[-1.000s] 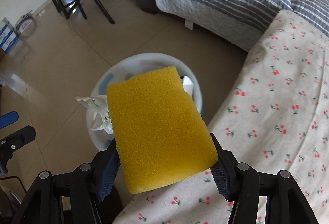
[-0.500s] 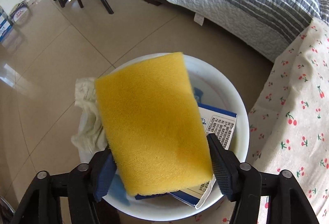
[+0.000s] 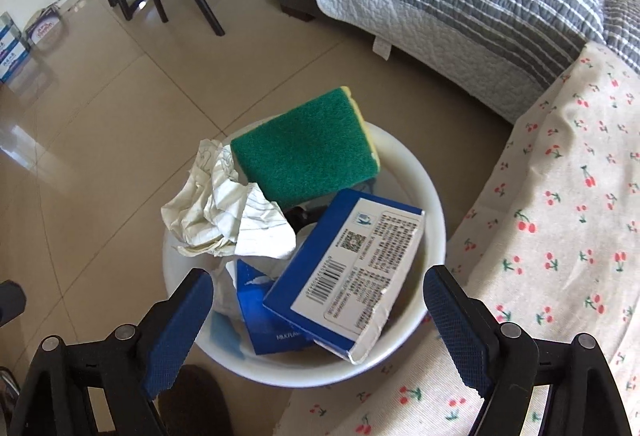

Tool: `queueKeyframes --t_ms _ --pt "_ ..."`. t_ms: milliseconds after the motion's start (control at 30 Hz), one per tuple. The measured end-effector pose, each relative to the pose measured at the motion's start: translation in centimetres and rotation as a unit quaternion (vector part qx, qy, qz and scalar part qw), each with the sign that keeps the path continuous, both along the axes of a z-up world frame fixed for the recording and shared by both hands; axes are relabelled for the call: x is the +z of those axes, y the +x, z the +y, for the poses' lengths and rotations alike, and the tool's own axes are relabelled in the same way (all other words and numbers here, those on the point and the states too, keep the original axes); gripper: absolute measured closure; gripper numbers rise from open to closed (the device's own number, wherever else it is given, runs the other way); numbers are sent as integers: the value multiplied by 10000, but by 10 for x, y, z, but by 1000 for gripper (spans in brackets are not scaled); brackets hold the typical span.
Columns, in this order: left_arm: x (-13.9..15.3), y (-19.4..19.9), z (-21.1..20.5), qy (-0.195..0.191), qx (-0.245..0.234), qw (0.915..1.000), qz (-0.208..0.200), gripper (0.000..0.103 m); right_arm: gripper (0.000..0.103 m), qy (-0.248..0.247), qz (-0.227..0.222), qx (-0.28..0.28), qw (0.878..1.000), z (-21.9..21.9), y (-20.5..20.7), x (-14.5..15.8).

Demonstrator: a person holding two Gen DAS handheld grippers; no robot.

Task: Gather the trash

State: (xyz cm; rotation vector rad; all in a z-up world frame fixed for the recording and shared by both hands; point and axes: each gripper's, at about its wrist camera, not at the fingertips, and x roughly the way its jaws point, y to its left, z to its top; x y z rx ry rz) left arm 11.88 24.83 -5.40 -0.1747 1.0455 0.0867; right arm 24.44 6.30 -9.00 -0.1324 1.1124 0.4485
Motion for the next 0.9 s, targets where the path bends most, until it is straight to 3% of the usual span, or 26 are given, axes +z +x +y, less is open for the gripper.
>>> queueKeyframes --t_ms 233,567,733,900 --pt "17 -19 -43 366 -233 9987 -254 6 9 110 -166 -232 9995 -42 -33 27" --pt "44 -70 -116 195 -314 9973 -630 6 1 -166 -567 -682 9959 -132 -118 58" --pt "56 -100 -154 548 -343 9941 -866 6 1 -448 -758 -874 9923 -173 -163 69" --pt "59 -123 -180 471 -536 9920 -1045 6 1 -292 -1120 -1360 9839 -212 -205 84"
